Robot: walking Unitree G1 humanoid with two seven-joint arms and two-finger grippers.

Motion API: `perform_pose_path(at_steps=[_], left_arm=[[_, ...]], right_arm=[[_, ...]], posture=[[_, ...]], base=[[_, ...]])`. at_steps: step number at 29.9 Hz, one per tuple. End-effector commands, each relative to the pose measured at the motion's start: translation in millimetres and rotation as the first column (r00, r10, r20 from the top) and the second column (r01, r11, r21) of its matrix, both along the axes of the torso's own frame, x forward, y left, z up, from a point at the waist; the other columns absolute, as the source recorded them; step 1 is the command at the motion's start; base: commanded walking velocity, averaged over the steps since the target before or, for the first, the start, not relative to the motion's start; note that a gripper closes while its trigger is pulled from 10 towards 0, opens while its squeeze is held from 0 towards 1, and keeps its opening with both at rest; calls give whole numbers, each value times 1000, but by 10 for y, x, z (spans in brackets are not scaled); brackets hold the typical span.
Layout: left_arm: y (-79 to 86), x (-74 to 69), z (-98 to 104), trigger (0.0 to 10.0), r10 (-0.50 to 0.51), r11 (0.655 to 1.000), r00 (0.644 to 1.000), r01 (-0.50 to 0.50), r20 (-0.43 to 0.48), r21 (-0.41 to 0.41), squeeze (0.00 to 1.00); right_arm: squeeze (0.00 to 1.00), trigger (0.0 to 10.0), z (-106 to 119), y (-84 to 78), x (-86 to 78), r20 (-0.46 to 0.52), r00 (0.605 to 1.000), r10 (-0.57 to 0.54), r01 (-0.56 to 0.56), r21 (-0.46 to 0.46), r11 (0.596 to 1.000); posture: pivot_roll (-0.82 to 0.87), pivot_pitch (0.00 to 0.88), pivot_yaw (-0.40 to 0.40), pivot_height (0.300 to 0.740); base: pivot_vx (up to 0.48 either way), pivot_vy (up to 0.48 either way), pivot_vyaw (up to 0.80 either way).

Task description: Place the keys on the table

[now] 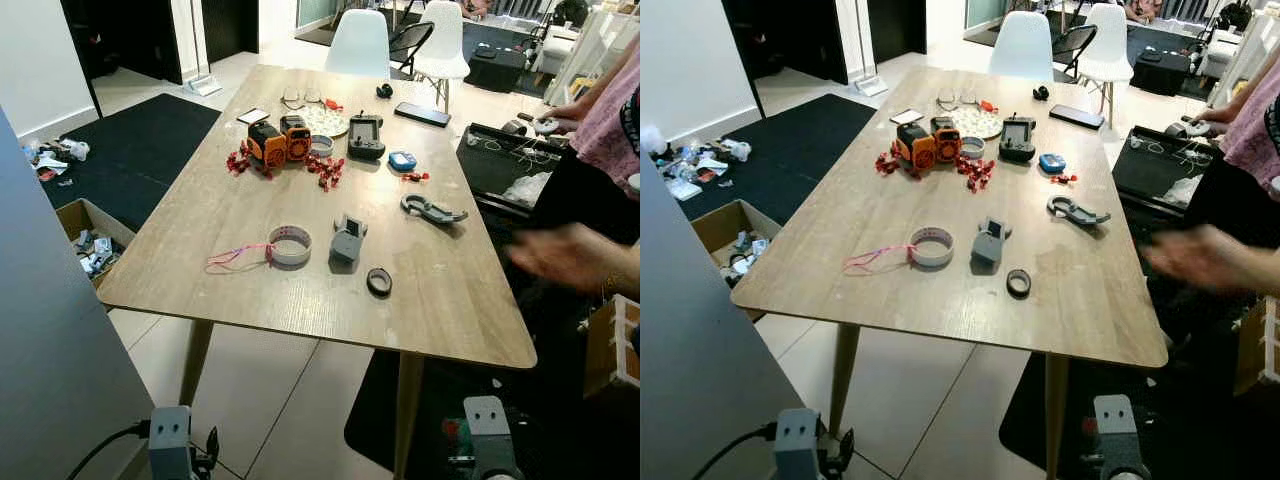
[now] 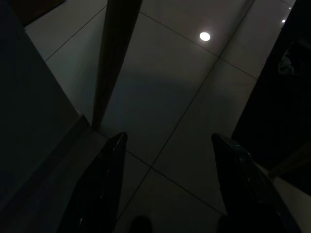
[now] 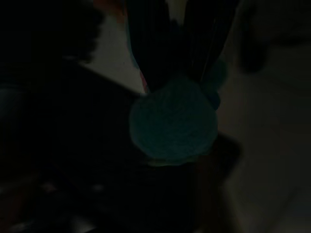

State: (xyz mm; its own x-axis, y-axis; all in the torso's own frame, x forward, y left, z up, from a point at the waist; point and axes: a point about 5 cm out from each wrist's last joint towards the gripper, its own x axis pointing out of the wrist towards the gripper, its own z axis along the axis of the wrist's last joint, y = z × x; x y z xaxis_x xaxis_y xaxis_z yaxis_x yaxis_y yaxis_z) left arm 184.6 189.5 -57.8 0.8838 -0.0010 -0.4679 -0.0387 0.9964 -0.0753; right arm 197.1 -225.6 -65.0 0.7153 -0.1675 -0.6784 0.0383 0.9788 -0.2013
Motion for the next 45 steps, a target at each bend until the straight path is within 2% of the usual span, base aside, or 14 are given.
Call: perform_pose_path(at_steps=[1,5,8,12,14,16,20,22,24,30,33,37,41,45], left_arm=[[-37,-14,-12,10000,-12,1000,1000,12,-4,-7,0],[-42,-13,-12,10000,-16,1000,1000,16,-4,-7,0],[-49,-17,-14,10000,-18,1000,1000,18,-4,-7,0],[-56,-21,-17,10000,-20,1000,1000,20,-5,-7,0],[-56,-24,-18,10000,-21,1000,1000,21,-5,-6,0],[-55,-26,-19,10000,-21,1000,1000,21,-6,-6,0],[-51,-28,-22,10000,-25,1000,1000,24,-8,-6,0],[-52,-28,-22,10000,-26,1000,1000,26,-8,-6,0],[-53,-24,-21,10000,-30,1000,1000,30,-8,-6,0],[-69,-1,-12,10000,-32,999,999,32,-3,-9,0],[-74,5,-7,10000,-29,1000,1000,29,1,-12,0],[-78,1,-6,10000,-23,1000,1000,23,5,-14,0],[-75,-5,-5,10000,-8,1000,1000,8,9,-18,0],[-66,-17,-8,10000,0,1000,1000,1,9,-18,0]], right_arm=[[0,10000,-37,12,-58,-25,1000,9,-9,28,1000],[0,10000,-58,-88,-114,-65,994,-83,80,-45,996],[0,10000,-35,-343,-211,-76,969,-235,221,-155,963],[0,10000,34,-656,-320,-48,922,-384,367,-209,906],[0,10000,152,-963,-397,9,869,-494,481,-250,840],[0,10000,230,-1103,-409,50,842,-537,530,-262,807],[0,10000,572,-1462,-262,231,764,-602,645,-252,721],[0,10000,659,-1490,-154,275,754,-597,651,-194,734],[0,10000,919,-1525,149,391,752,-530,611,-111,784],[0,10000,1605,-1426,816,650,660,-378,449,63,892],[0,10000,2028,-1217,1195,755,587,-293,271,158,949],[0,10000,2345,-980,1454,817,542,-195,94,172,981],[0,10000,2501,-661,1644,840,536,-82,-103,161,982],[0,10000,2485,-312,1745,834,551,36,-296,154,943]], posture=[[59,62,-71,740],[58,60,-69,740],[60,57,-70,740],[59,53,-71,740],[59,51,-72,740],[57,49,-70,740],[51,46,-68,740],[50,44,-68,740],[47,43,-68,740],[46,41,-72,740],[47,44,-75,740],[54,45,-86,740],[61,49,-95,740],[63,53,-97,740]], base=[[0,0,0],[0,0,0],[0,0,0],[0,0,0],[0,0,0],[0,0,0],[0,0,0],[0,0,0],[0,0,0],[0,0,0],[0,0,0],[0,0,0],[0,0,0],[0,0,0]])
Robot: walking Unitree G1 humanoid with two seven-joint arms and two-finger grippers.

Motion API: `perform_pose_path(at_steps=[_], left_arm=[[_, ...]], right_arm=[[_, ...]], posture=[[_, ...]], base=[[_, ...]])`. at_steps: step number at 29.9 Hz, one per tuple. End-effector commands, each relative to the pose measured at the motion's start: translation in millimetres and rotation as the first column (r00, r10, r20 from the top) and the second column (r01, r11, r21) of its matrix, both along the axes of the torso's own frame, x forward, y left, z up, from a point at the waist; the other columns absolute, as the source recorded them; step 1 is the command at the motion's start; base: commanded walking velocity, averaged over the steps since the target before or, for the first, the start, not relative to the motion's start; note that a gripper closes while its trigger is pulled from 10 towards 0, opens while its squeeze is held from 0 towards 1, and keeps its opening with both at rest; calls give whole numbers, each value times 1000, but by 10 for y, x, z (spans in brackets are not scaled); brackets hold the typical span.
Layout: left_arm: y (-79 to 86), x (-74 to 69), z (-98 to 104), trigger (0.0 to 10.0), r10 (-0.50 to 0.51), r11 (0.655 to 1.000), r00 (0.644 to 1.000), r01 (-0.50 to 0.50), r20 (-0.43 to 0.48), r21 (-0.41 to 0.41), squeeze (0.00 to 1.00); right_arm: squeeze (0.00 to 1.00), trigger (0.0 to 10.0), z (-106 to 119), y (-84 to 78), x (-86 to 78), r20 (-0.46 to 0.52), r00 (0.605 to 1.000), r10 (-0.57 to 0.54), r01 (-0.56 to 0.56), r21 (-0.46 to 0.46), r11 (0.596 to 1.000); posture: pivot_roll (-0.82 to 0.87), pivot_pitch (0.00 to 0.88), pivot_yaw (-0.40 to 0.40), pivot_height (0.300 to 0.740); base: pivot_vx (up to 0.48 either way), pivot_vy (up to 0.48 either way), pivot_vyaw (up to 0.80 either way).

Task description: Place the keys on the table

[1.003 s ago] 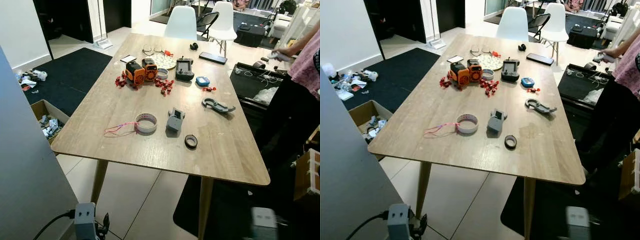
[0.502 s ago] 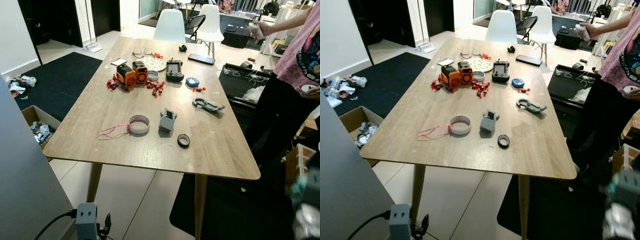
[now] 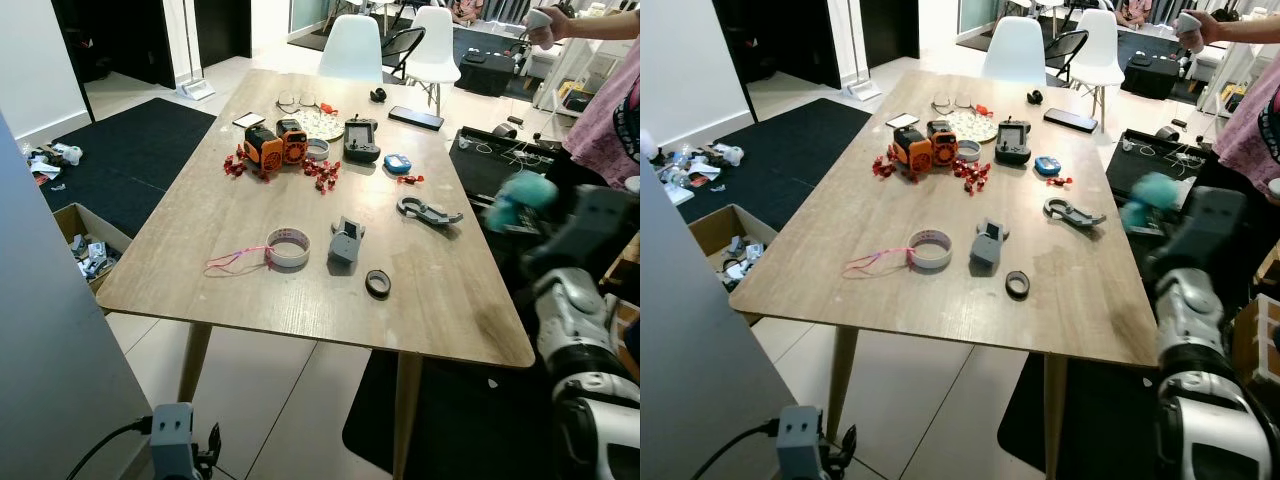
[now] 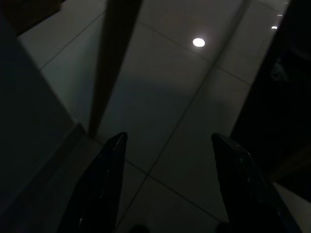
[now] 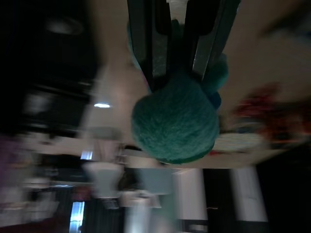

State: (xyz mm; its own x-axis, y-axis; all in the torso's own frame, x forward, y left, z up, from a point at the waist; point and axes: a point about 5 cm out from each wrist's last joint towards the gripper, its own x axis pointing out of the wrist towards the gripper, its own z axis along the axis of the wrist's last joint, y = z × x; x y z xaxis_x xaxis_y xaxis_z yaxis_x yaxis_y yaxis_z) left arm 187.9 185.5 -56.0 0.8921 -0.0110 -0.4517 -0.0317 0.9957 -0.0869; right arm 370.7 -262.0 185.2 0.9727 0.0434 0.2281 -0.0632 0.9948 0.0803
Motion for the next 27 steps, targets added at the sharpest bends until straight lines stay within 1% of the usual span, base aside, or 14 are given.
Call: perform_pose_path(at_steps=[1,2,3,4,6,8,9,10,11,14,15,17,21,27], left_arm=[[-26,-50,-26,10000,5,1000,1000,-5,-9,-7,0],[-22,-66,-31,10000,7,1000,1000,-7,-10,-7,0],[-21,-72,-33,10000,7,1000,1000,-7,-10,-7,0],[-21,-72,-33,10000,7,1000,1000,-7,-10,-7,0],[-18,-78,-35,10000,8,1000,1000,-8,-10,-7,0],[-12,-82,-35,10000,9,1000,1000,-9,-9,-8,0],[-12,-82,-35,10000,9,1000,1000,-9,-9,-8,0],[-4,-86,-34,10000,7,1000,1000,-8,-8,-8,0],[-4,-86,-34,10000,7,1000,1000,-8,-8,-8,0],[2,-86,-32,10000,2,1000,1000,-2,-7,-12,0],[2,-86,-32,10000,2,1000,1000,-2,-7,-12,0],[-1,-85,-30,10000,-2,1000,1000,2,-4,-18,0],[-7,-83,-28,10000,-5,1000,1000,5,0,-25,0],[-19,-88,-28,10000,-12,999,1000,12,3,-34,0]], right_arm=[[0,10000,-17,52,9,-18,999,50,-50,-5,999],[0,10000,-161,376,24,-88,967,238,-244,-78,967],[0,10000,-248,497,9,-133,941,311,-326,-106,939],[0,10000,-248,497,9,-133,941,311,-326,-106,939],[0,10000,-396,654,-43,-208,890,406,-441,-164,882],[0,10000,-490,754,-93,-258,842,473,-524,-186,831],[0,10000,-490,754,-93,-258,842,473,-524,-186,831],[0,10000,-550,819,-134,-290,806,517,-577,-188,795],[0,10000,-550,819,-134,-290,806,517,-577,-188,795],[0,10000,-607,884,-176,-319,764,561,-629,-175,758],[0,10000,-607,884,-176,-319,764,561,-629,-175,758],[0,10000,-631,909,-201,-338,740,581,-657,-177,733],[0,10000,-651,917,-218,-352,729,587,-669,-187,719],[0,10000,-659,899,-236,-365,727,582,-671,-195,716]], posture=[[63,53,-97,740],[66,56,-98,740],[66,56,-98,740],[66,56,-98,740],[71,57,-100,740],[71,59,-99,740],[71,59,-99,740],[70,59,-97,740],[70,59,-97,740],[68,62,-92,740],[68,62,-92,740],[69,61,-91,740],[69,62,-91,740],[66,63,-89,740]], base=[[0,0,0],[0,0,0],[0,0,0],[0,0,0],[0,0,0],[0,0,0],[0,0,0],[0,0,0],[0,0,0],[0,0,0],[0,0,0],[0,0,0],[0,0,0],[0,0,0]])
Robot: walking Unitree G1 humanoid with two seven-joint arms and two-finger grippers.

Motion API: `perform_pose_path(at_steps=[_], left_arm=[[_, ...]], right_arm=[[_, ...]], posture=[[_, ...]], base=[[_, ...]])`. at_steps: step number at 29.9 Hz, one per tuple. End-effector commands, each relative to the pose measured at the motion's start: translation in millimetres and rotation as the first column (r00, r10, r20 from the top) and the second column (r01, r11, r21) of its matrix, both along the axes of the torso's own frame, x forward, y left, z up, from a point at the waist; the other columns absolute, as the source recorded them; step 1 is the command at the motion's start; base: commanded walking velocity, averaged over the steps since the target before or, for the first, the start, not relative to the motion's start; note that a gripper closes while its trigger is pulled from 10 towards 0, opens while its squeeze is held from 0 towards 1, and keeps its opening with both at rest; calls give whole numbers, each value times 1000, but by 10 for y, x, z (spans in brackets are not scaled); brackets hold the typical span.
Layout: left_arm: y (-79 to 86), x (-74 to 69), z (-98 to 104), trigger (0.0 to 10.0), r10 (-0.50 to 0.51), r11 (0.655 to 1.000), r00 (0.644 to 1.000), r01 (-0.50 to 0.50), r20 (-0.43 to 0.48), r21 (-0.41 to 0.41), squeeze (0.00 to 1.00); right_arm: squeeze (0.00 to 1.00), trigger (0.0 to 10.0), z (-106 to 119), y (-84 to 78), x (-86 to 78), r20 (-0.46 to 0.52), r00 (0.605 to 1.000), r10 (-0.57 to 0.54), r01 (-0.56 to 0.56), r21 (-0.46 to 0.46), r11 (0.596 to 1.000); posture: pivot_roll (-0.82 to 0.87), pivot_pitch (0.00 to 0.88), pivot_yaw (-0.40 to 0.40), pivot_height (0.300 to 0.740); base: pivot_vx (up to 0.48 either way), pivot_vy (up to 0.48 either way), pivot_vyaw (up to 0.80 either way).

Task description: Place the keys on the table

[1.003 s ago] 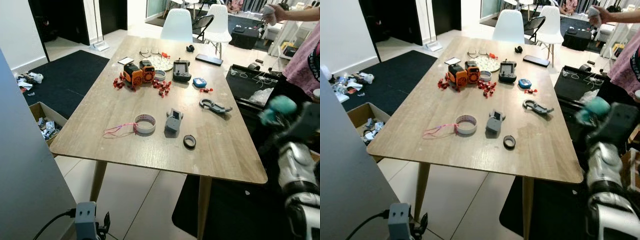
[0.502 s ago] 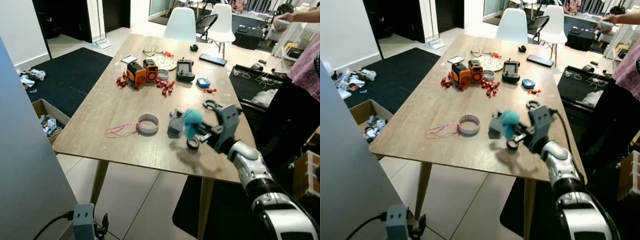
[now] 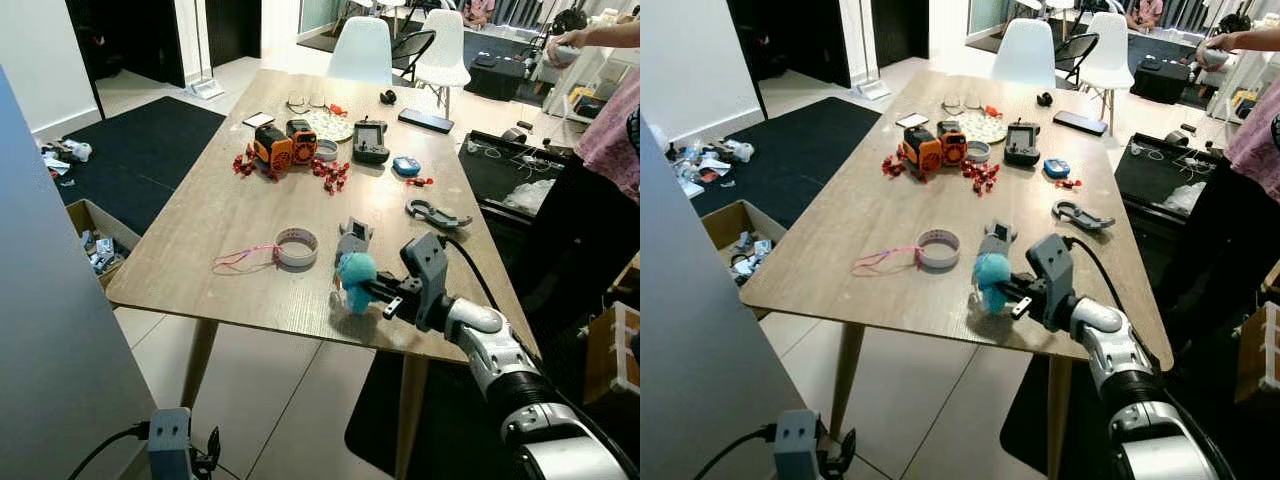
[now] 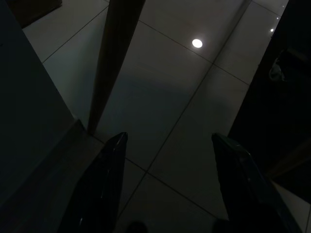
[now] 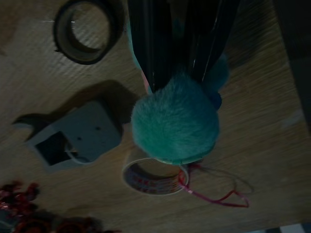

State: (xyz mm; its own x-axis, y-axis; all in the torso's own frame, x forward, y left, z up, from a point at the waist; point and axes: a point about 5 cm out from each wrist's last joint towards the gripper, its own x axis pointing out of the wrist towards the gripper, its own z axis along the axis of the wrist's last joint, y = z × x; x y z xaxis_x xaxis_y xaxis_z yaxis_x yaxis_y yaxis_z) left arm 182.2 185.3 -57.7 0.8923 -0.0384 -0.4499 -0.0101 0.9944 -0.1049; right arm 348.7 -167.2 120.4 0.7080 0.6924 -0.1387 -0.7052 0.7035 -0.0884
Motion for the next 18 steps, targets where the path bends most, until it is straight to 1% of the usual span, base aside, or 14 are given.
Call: perform_pose_path(at_steps=[1,4,5,7,8,9,10,15,17,18], left_arm=[[-19,-33,-12,10000,9,1000,1000,-9,1,-16,0],[-18,-35,-13,10000,8,1000,1000,-8,1,-17,0],[-23,-39,-14,10000,6,1000,1000,-6,1,-19,0],[-25,-40,-15,10000,6,1000,1000,-6,1,-19,0],[-29,-41,-16,10000,5,1000,1000,-5,1,-20,0],[-29,-41,-16,10000,5,1000,1000,-5,1,-20,0],[-30,-41,-16,10000,5,1000,1000,-5,1,-21,0],[-32,-41,-16,10000,4,1000,1000,-4,1,-22,0],[-33,-41,-16,10000,2,1000,1000,-2,0,-21,0],[-33,-40,-16,10000,1,1000,1000,-1,0,-21,0]], right_arm=[[0,10000,-9,-53,-17,-5,1000,-9,9,-23,1000],[0,10000,-4,-57,-19,-5,1000,-10,10,-26,1000],[27,10000,10,-80,-13,-14,1000,-13,13,-28,1000],[27,10000,15,-89,-11,-17,1000,-14,14,-26,1000],[871,10000,33,-102,-6,-20,1000,-15,15,-11,1000],[871,10000,33,-102,-6,-20,1000,-15,15,-11,1000],[1000,10000,45,-109,-3,-17,1000,-18,18,-3,1000],[1000,10000,103,-135,10,13,999,-38,38,8,999],[1000,10000,132,-156,23,40,997,-63,63,-3,998],[365,10000,150,-168,35,52,996,-79,79,-1,997]], posture=[[66,63,-90,740],[66,63,-90,740],[64,65,-91,740],[64,65,-91,740],[64,65,-92,740],[64,65,-92,740],[63,65,-91,740],[62,65,-89,740],[61,67,-89,740],[61,68,-89,740]], base=[[0,0,0],[0,0,0],[0,0,0],[0,0,0],[0,0,0],[0,0,0],[0,0,0],[0,0,0],[0,0,0],[0,0,0]])
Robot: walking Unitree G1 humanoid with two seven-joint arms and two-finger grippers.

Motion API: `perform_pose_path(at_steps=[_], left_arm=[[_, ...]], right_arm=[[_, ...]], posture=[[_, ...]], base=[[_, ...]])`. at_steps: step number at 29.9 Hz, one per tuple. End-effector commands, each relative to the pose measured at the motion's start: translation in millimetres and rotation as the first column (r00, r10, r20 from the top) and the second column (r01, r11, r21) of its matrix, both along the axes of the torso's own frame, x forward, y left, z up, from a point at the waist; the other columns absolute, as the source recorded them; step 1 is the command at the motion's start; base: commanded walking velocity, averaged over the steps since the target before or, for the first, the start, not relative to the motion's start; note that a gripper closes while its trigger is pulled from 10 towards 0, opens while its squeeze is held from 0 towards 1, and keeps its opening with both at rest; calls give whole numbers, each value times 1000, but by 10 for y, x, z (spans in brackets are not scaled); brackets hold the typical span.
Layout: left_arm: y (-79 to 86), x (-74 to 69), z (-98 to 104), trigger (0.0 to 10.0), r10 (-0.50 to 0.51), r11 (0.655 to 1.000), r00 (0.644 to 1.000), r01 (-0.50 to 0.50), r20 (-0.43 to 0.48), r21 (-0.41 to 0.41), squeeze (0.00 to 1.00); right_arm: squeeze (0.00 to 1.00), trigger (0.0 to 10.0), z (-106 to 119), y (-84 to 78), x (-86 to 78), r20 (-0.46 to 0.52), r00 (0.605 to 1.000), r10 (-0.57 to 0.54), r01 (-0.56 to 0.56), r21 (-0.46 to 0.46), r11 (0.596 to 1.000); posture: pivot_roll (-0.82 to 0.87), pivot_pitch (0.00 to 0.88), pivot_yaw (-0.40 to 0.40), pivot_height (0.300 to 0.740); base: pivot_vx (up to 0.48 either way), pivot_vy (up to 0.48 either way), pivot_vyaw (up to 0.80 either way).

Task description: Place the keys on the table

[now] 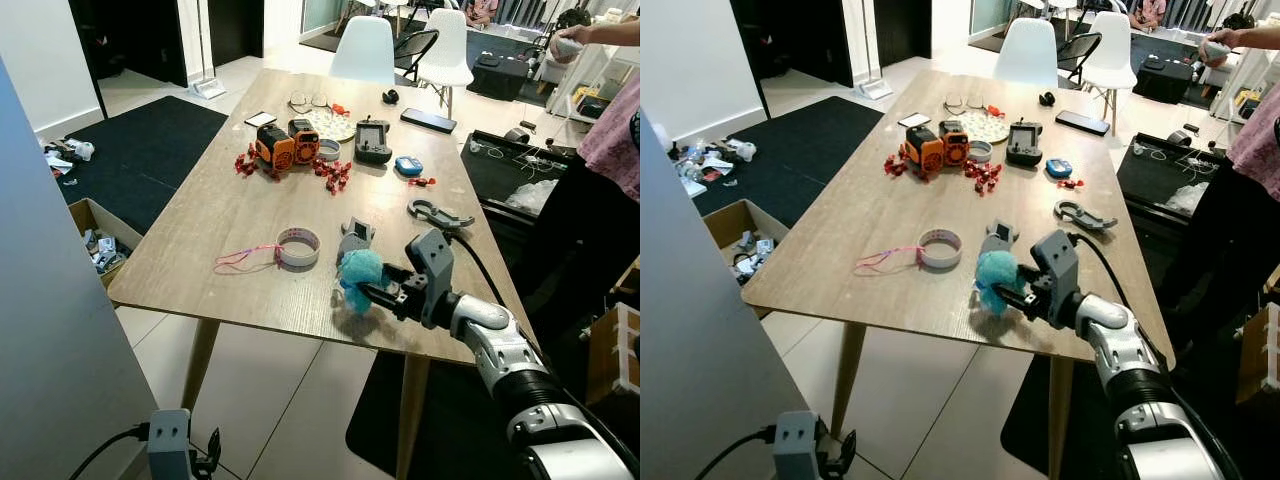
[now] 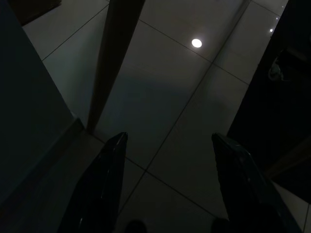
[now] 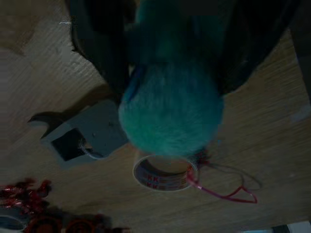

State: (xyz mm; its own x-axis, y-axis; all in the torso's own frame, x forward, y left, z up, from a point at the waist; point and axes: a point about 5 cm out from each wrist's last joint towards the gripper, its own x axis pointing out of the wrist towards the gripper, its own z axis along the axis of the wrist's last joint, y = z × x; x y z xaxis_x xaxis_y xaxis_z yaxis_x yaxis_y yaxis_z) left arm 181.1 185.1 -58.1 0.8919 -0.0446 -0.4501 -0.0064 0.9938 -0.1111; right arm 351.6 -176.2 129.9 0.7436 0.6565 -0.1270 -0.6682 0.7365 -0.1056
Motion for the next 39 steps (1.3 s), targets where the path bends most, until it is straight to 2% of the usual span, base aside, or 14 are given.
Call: perform_pose_path(at_steps=[1,2,11,16,23,24,25,28,29,31,33,36,37,39], left_arm=[[-30,-29,-12,10000,5,1000,1000,-5,1,-14,0],[-29,-29,-11,10000,5,1000,1000,-5,1,-14,0],[-21,-35,-11,10000,7,1000,1000,-7,2,-12,0],[-16,-43,-13,10000,7,1000,1000,-7,1,-9,0],[-19,-66,-18,10000,3,1000,1000,-3,0,-8,0],[-18,-64,-17,10000,2,1000,1000,-2,1,-8,0],[-16,-60,-13,10000,0,1000,1000,0,4,-6,0],[-12,-53,-8,10000,-2,1000,1000,2,6,-4,0],[-2,-33,2,10000,-4,1000,1000,4,9,-1,0],[6,-21,9,10000,-6,1000,1000,6,11,0,0],[6,-21,9,10000,-6,1000,1000,6,11,0,0],[13,-19,13,10000,-7,1000,1000,7,14,2,0],[13,-19,13,10000,-7,1000,1000,7,14,2,0],[14,-27,11,10000,-8,1000,1000,8,13,3,0]], right_arm=[[365,10000,73,-87,15,43,998,-43,43,2,999],[0,10000,90,-96,24,52,997,-55,55,4,999],[59,10000,175,-133,62,86,992,-94,92,26,995],[0,10000,266,-183,99,142,976,-165,159,59,986],[0,10000,494,-494,164,202,884,-421,369,251,895],[0,10000,526,-620,163,195,843,-501,435,299,849],[0,10000,565,-844,143,154,759,-633,540,394,744],[0,10000,569,-980,115,122,705,-699,591,443,674],[0,10000,550,-1166,51,90,622,-777,657,479,582],[0,10000,511,-1307,-11,62,554,-830,708,490,509],[0,10000,511,-1307,-11,62,554,-830,708,490,509],[0,10000,385,-1574,-165,-3,401,-916,805,479,351],[0,10000,385,-1574,-165,-3,401,-916,805,479,351],[0,10000,229,-1778,-330,-81,275,-958,860,467,208]], posture=[[61,68,-89,740],[61,68,-89,740],[67,69,-90,740],[65,73,-89,740],[66,69,-86,740],[68,66,-86,740],[69,63,-84,740],[69,60,-83,740],[70,55,-81,740],[70,54,-81,740],[70,54,-81,740],[71,52,-81,740],[71,52,-81,740],[73,49,-80,740]], base=[[0,0,0],[0,0,0],[0,0,0],[0,0,0],[0,0,0],[0,0,0],[0,0,0],[0,0,0],[0,0,0],[0,0,0],[0,0,0],[0,0,0],[0,0,0],[0,0,0]])
